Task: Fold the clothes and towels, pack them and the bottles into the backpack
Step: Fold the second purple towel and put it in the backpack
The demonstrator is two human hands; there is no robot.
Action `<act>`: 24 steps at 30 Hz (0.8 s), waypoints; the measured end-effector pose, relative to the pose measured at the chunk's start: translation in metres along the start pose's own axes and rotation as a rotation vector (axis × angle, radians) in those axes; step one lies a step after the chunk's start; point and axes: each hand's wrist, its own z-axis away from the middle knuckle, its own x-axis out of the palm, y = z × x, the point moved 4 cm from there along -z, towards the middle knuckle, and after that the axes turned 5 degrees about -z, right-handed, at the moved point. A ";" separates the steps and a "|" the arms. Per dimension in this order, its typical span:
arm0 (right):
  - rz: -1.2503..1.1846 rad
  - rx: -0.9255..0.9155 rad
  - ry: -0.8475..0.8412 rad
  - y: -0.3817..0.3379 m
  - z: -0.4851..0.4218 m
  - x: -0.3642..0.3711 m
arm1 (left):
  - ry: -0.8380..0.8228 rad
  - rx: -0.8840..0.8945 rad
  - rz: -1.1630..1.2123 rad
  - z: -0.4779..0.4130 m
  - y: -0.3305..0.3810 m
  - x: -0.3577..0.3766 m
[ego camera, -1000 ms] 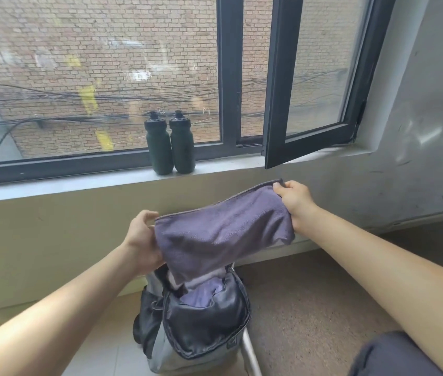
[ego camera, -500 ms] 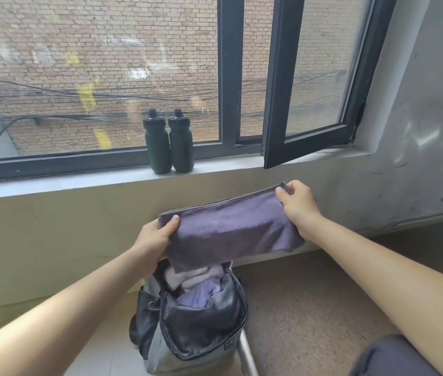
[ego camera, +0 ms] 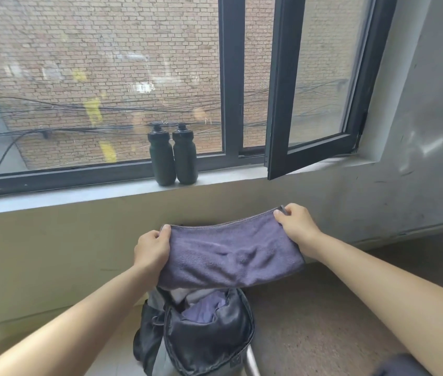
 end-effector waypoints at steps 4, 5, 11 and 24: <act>-0.289 0.115 -0.154 -0.012 0.012 0.016 | -0.083 0.010 0.087 0.008 0.010 0.005; -0.341 0.133 -0.191 -0.016 0.017 0.020 | -0.115 0.016 0.111 0.013 0.014 0.008; -0.446 0.120 -0.368 -0.046 0.047 0.040 | -0.334 0.062 0.274 0.051 0.044 0.031; -0.273 -0.145 -0.541 -0.063 0.076 0.056 | -0.657 0.019 0.507 0.087 0.075 0.030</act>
